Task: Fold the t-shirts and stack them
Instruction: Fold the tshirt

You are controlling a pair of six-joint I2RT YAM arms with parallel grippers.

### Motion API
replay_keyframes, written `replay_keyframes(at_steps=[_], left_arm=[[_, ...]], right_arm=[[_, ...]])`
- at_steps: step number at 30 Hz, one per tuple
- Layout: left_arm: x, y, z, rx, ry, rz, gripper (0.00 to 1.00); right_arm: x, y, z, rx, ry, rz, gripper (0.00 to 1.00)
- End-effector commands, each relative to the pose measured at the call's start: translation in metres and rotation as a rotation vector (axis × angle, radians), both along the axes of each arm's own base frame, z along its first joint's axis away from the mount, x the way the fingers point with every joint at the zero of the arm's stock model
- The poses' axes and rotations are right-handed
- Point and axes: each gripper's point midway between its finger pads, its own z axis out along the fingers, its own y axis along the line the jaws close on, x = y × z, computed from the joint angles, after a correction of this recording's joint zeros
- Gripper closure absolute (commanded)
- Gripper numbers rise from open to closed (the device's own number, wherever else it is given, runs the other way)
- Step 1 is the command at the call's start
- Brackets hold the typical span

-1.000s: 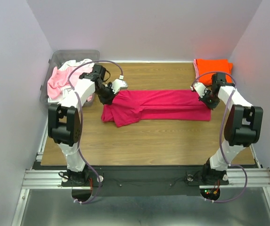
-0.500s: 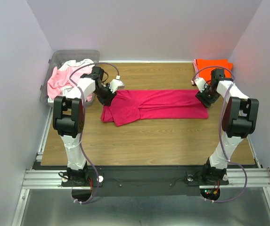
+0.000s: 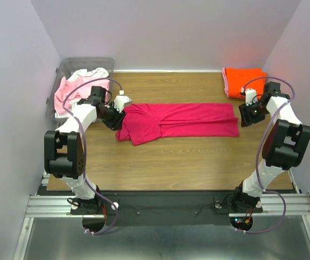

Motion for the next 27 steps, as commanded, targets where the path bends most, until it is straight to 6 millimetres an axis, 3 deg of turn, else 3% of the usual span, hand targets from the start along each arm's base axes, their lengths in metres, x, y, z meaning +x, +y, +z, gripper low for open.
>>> replay_keyframes(at_steps=[1,8,16,18,19,21,22,23,27], left_arm=[[-0.007,-0.016,-0.006,-0.097,0.029,0.045,0.50],[-0.015,-0.018,-0.039,-0.112,0.121,0.077,0.49],[-0.034,-0.014,-0.059,-0.087,0.166,0.073,0.52],[-0.040,-0.014,-0.064,-0.089,0.186,0.070,0.62],[-0.041,-0.014,-0.064,-0.091,0.191,0.064,0.69],[-0.049,-0.015,-0.064,-0.094,0.203,0.053,0.90],[-0.053,-0.014,-0.064,-0.092,0.209,0.049,0.96],[-0.057,-0.011,-0.060,-0.076,0.191,0.039,1.00],[-0.074,-0.004,-0.050,-0.040,0.183,0.020,1.00]], right_arm=[[-0.017,0.039,-0.016,0.211,0.102,-0.044,0.46],[-0.015,0.054,-0.042,0.327,0.177,-0.084,0.42],[-0.018,0.045,-0.068,0.284,0.223,-0.134,0.46],[-0.023,0.043,-0.075,0.270,0.240,-0.140,0.60],[-0.023,0.042,-0.076,0.264,0.241,-0.141,0.75],[-0.027,0.039,-0.076,0.241,0.246,-0.142,0.88],[-0.032,0.038,-0.078,0.227,0.255,-0.136,0.99],[-0.035,0.035,-0.077,0.215,0.255,-0.135,0.99],[-0.053,0.018,-0.072,0.129,0.253,-0.133,0.99]])
